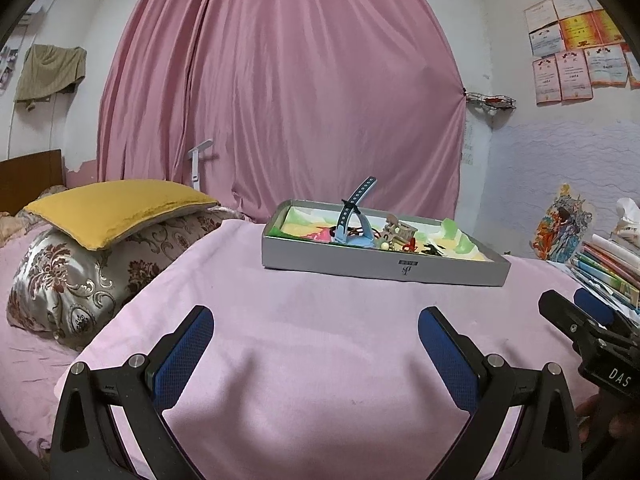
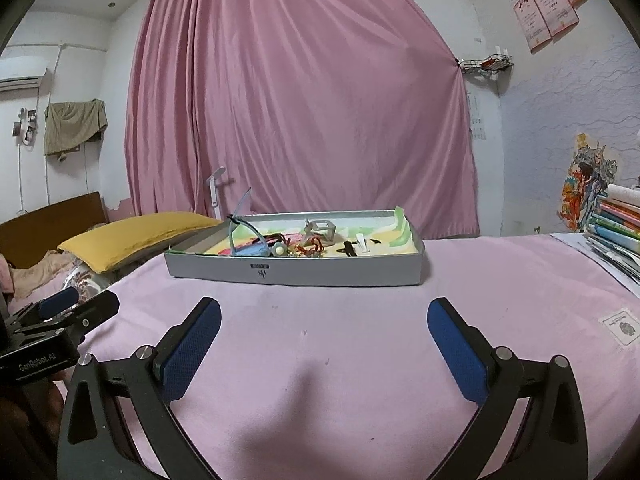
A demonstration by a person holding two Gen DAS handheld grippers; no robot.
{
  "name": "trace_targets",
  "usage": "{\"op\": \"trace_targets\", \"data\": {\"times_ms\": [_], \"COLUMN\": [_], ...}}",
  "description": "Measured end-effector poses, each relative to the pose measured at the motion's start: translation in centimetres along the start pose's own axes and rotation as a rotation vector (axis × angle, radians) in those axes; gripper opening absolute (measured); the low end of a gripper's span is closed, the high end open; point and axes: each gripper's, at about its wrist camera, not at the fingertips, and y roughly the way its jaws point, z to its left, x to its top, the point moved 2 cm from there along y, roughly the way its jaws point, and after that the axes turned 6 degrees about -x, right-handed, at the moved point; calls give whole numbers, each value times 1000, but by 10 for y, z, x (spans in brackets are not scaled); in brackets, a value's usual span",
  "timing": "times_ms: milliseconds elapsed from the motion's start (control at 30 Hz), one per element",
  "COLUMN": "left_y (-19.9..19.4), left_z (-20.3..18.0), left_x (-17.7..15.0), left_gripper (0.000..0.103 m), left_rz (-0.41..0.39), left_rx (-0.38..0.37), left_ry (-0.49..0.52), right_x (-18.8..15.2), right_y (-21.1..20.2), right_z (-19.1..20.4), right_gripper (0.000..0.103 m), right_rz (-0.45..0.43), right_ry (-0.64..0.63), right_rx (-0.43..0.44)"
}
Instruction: Organize jewelry
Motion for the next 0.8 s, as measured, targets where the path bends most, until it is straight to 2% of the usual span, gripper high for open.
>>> {"op": "trace_targets", "data": {"times_ms": [800], "left_y": [1], "left_z": [2], "left_x": [0], "left_gripper": [103], "left_rz": [-1], "left_rx": [6], "left_ry": [-1], "right_x": [-2], "right_y": [1], "right_z": [2], "right_gripper": [102], "right_rz": [3], "right_ry": [0], "right_rx": [-5]}}
